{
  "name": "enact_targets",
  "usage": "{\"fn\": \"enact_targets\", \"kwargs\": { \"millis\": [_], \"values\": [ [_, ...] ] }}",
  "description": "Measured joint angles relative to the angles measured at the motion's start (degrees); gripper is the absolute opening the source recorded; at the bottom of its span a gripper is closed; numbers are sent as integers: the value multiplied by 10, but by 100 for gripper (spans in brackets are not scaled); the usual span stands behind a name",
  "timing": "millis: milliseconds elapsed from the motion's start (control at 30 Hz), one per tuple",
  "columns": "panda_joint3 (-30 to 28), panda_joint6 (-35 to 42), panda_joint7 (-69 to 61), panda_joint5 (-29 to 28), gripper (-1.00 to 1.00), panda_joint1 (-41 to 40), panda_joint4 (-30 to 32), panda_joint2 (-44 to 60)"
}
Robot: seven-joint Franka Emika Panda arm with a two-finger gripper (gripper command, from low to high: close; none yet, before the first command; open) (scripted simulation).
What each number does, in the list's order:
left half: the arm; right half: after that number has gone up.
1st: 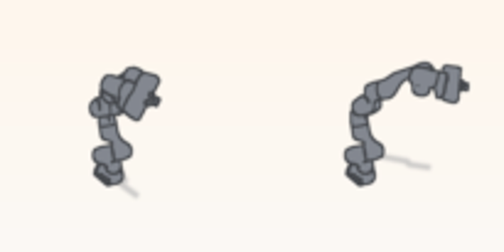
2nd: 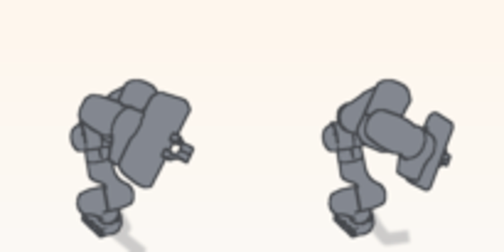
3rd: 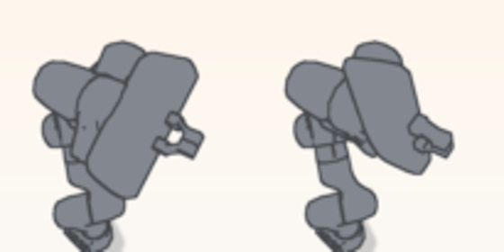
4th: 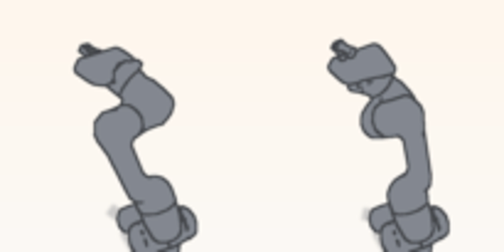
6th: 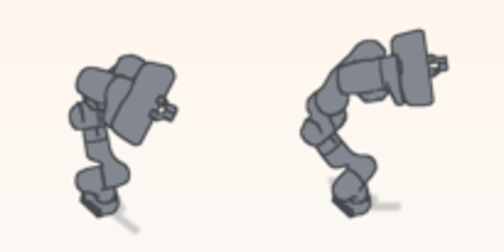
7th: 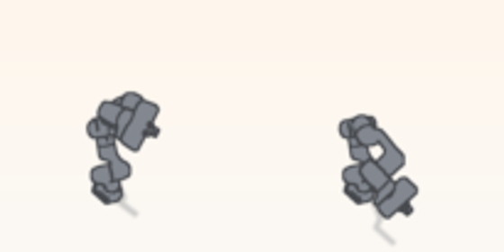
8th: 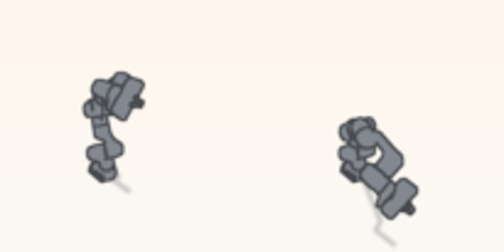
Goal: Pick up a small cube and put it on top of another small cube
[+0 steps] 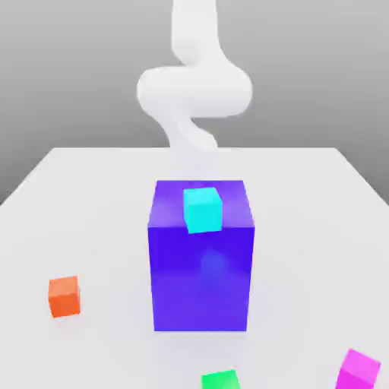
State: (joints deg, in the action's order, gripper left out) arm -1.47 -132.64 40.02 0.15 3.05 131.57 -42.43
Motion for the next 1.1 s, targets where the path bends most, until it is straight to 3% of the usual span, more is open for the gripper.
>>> {"fn": "enact_targets", "kwargs": {
  "millis": [600, 1100],
  "values": [
    [-90, -63, -449, 51, 0, 188, -15, 245],
    [-88, -113, -829, 107, 0, 269, -28, 450]
  ]
}}
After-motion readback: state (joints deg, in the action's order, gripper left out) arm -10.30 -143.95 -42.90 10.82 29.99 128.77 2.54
